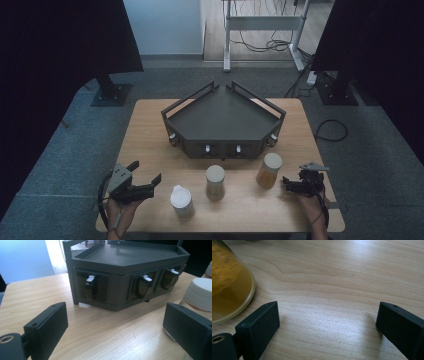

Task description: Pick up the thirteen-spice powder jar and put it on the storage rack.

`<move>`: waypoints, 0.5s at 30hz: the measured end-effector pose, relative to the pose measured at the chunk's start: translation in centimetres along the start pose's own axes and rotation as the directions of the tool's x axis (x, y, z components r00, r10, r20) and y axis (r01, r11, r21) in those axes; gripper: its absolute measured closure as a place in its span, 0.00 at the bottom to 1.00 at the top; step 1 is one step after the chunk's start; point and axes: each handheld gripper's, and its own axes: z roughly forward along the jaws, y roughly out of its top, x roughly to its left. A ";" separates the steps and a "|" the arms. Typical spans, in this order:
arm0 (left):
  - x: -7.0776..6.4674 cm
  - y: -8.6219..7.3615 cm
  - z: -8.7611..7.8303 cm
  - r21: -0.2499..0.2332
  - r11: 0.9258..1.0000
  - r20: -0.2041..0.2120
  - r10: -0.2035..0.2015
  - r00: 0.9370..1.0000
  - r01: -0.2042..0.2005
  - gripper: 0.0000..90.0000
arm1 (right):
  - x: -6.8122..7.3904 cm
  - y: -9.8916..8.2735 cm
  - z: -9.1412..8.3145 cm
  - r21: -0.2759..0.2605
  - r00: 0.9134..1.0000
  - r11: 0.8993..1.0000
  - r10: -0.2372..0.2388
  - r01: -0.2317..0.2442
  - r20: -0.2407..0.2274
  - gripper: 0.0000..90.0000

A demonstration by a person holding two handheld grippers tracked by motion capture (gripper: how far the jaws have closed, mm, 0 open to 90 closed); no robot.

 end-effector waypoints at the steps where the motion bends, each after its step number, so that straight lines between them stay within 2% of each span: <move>1: -0.1 0.0 0.0 0.000 1.000 0.005 0.002 1.000 -0.002 0.07 | 0.0 0.0 0.0 0.000 1.000 1.000 0.000 0.000 0.000 0.05; 15: -1.6 0.6 0.1 -0.001 1.000 0.071 0.027 0.997 -0.027 0.07 | 0.0 0.0 0.0 0.000 1.000 1.000 -0.001 0.001 -0.001 0.05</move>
